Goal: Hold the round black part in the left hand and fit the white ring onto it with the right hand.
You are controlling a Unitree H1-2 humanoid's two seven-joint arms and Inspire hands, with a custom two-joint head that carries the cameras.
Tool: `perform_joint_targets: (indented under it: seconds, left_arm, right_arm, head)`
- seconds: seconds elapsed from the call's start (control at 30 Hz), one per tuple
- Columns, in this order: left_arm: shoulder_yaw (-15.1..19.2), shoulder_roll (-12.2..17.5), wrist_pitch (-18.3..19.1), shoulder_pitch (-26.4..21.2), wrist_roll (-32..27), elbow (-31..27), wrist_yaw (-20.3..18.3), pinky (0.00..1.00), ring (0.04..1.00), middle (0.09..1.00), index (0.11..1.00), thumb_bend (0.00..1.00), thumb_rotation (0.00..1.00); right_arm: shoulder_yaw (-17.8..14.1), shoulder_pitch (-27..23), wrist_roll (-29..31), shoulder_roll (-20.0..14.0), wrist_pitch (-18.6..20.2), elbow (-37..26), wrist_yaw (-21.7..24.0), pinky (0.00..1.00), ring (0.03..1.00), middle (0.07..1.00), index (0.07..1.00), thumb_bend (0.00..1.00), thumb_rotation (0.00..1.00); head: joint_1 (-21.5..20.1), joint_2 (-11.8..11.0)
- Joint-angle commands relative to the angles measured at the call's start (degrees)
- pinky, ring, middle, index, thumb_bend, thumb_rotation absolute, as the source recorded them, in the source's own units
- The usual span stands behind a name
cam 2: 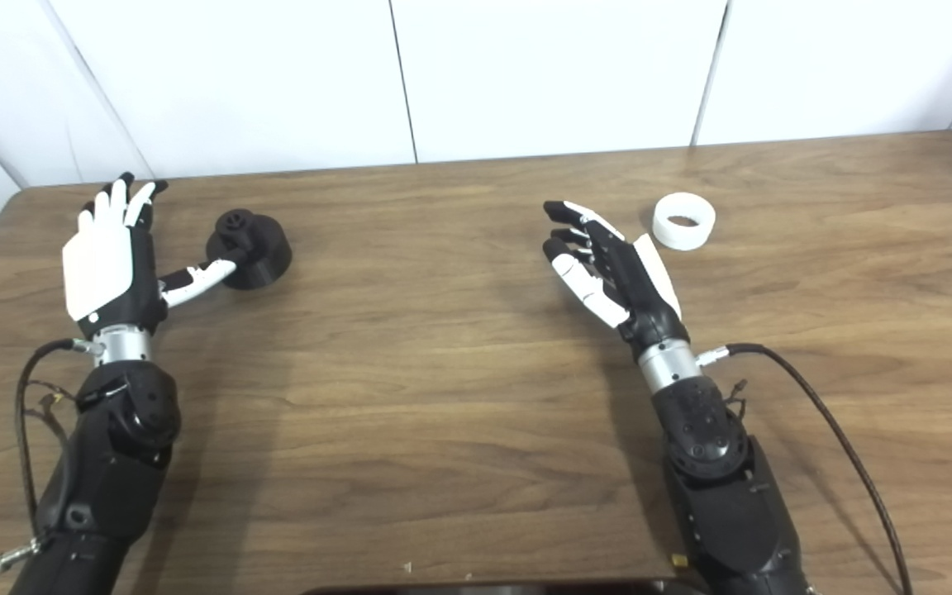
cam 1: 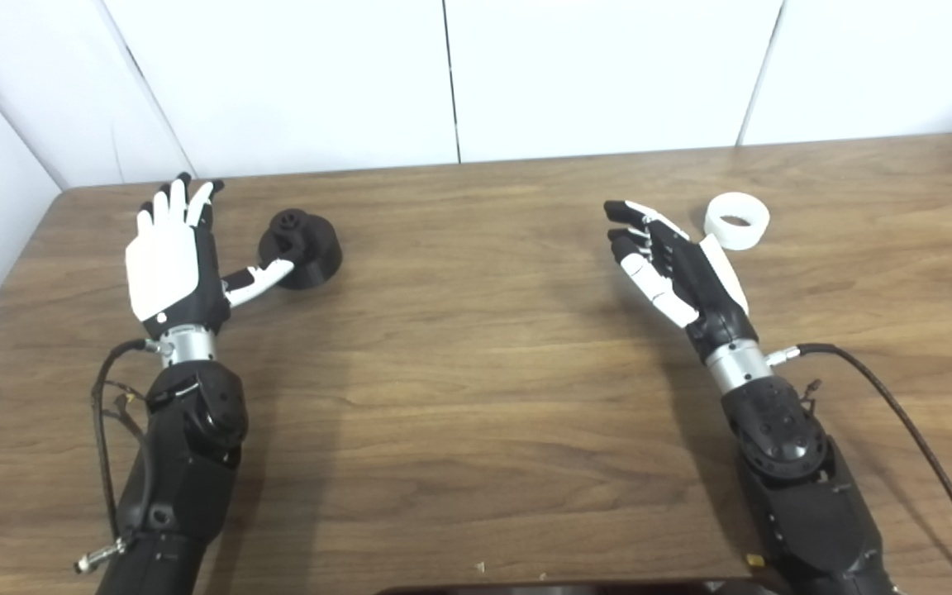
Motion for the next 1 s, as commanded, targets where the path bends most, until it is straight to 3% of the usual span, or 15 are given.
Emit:
perform_joint_targets:
  seconds: [0.0,0.57,0.83,0.97]
  left_arm:
    - [-0.1,2.0,0.5,-3.4,-0.2,-0.1,0.5,1.00,1.000,1.000,0.884,1.00,0.58]
    - [-2.9,3.1,2.4,-5.7,-4.4,2.2,-4.9,1.00,1.000,1.000,0.835,1.00,0.61]
    - [-4.1,3.0,3.4,-6.6,-5.1,2.6,-6.5,1.00,1.000,1.000,0.815,1.00,0.59]
    - [-4.6,3.0,3.7,-7.0,-5.0,3.0,-6.7,1.00,1.000,1.000,0.811,1.00,0.59]
  right_arm:
    - [-0.3,-2.3,0.1,-0.1,-2.9,-1.7,-0.4,0.73,0.809,0.854,0.823,0.52,0.79]
    - [-0.7,-2.1,-0.3,-0.2,-1.7,-2.7,-0.3,0.75,0.811,0.861,0.831,0.52,0.80]
    - [-0.9,-2.2,-0.7,-0.1,-1.7,-3.2,-0.5,0.74,0.803,0.854,0.824,0.54,0.79]
    - [-1.2,-2.0,0.0,-0.1,-0.7,-4.0,0.0,0.74,0.807,0.855,0.824,0.61,0.77]
  head:
    - [0.0,0.0]
    - [-0.4,0.3]
    - [-0.9,0.4]
    - [-1.1,0.4]
